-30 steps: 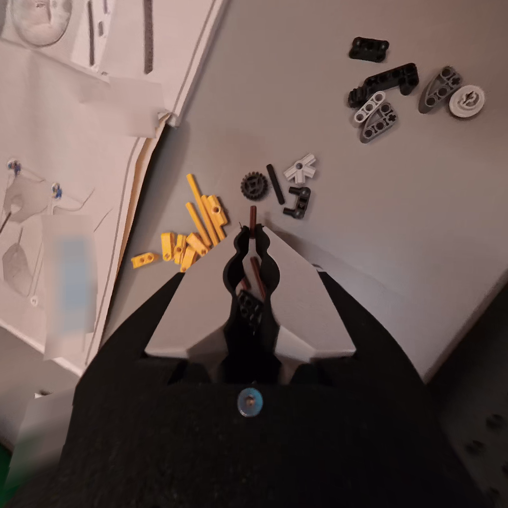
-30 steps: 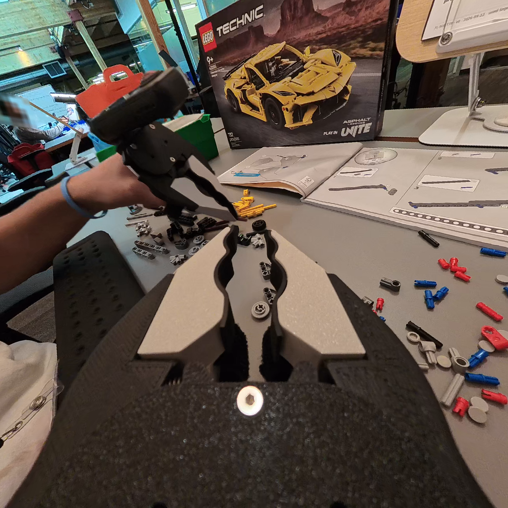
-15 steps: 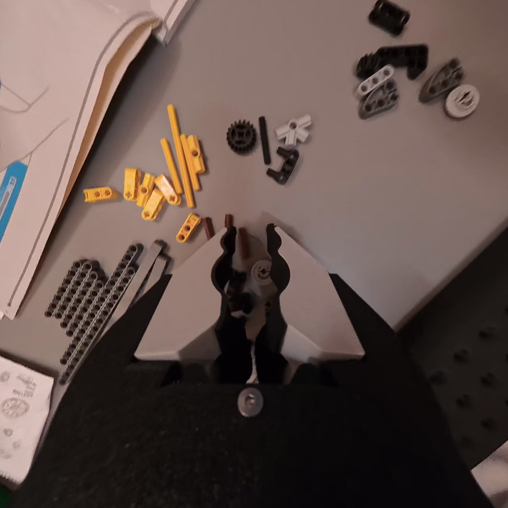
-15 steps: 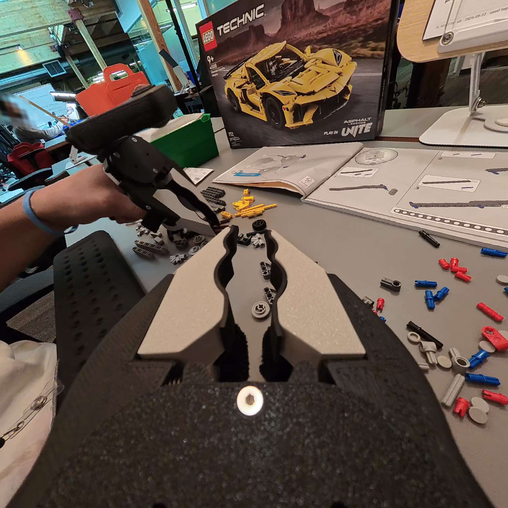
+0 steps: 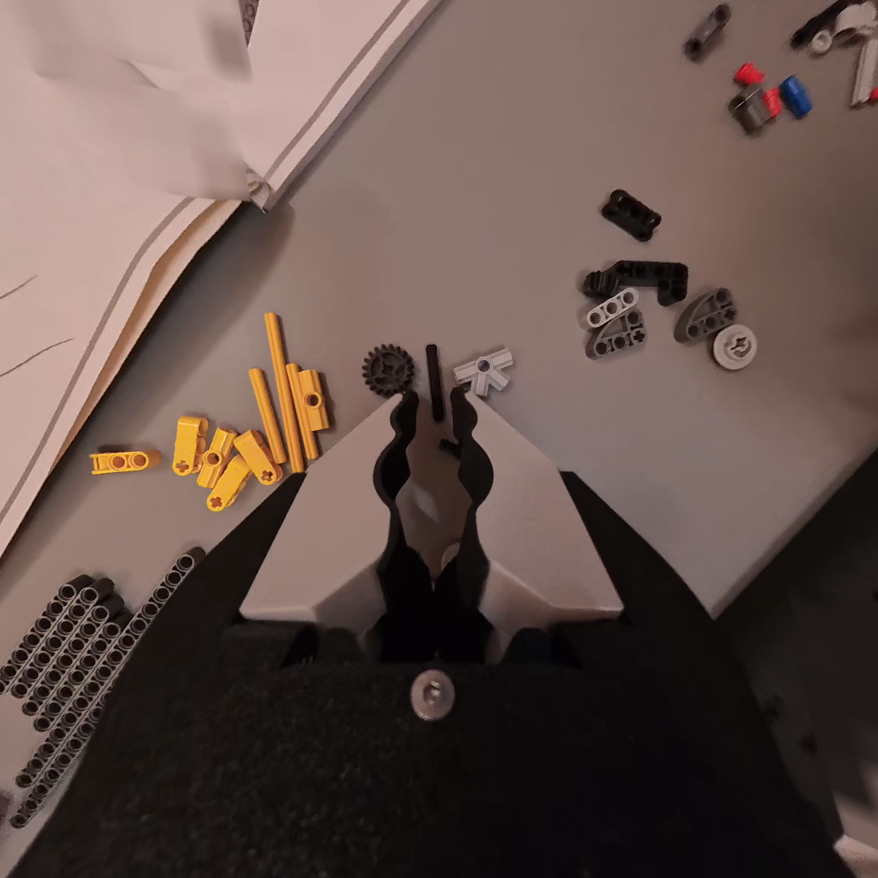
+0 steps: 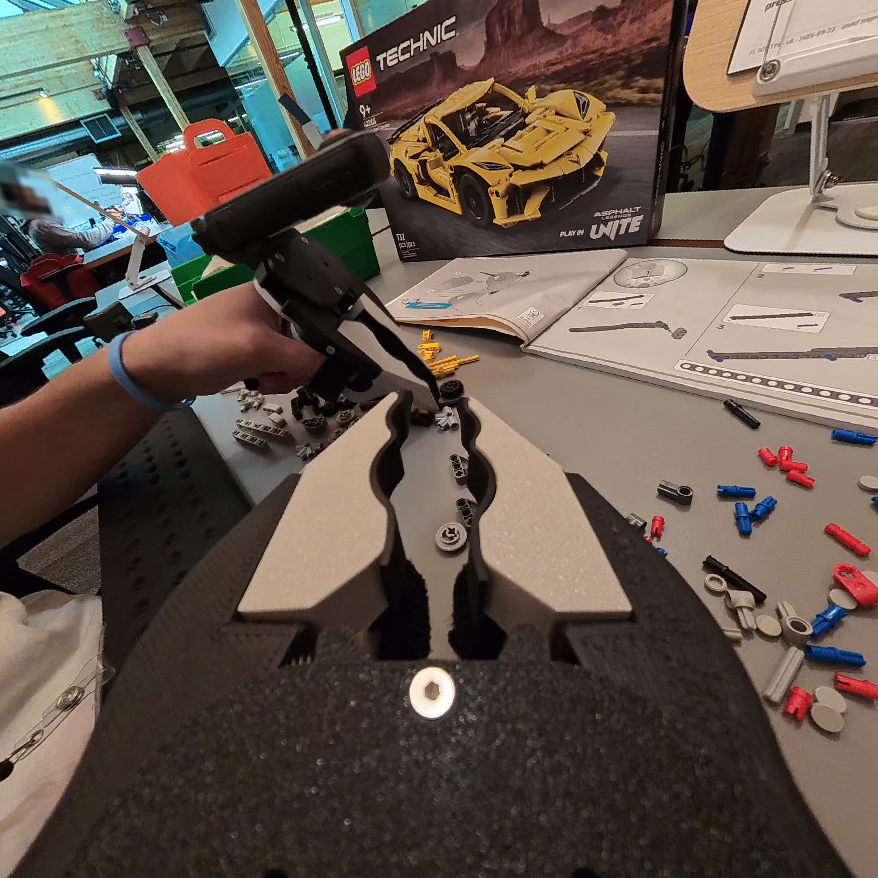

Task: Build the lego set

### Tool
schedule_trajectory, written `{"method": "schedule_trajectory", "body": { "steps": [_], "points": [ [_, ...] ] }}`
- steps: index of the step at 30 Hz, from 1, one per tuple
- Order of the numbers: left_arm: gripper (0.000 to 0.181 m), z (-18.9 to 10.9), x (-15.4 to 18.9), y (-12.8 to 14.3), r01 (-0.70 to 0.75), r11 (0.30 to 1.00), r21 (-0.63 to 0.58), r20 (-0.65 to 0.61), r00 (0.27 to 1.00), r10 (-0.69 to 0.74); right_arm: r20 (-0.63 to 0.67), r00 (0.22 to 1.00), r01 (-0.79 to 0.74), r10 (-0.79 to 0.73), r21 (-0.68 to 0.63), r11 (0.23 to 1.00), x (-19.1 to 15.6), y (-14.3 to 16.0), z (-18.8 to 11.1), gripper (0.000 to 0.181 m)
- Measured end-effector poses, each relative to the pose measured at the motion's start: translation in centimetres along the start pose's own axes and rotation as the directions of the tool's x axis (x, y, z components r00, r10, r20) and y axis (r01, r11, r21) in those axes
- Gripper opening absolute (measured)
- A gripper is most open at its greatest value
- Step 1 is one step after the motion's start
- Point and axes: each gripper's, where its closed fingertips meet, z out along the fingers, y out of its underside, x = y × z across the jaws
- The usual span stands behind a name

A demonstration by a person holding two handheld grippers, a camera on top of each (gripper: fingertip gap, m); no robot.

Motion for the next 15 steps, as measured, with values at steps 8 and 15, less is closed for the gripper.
{"method": "schedule_trajectory", "body": {
  "steps": [8,15],
  "points": [
    [0.002,-1.2,-0.9,0.1,-0.101,0.995,0.004,0.061,0.993,0.101,0.001,1.0,-0.003,0.003,0.0,1.0,0.0,0.0,0.0,0.02],
    [0.002,-11.6,-9.3,9.0,-0.121,0.992,-0.043,0.209,0.97,0.127,0.002,1.0,0.004,-0.004,-0.008,1.0,-0.1,0.1,0.1,0.02]
  ]
}}
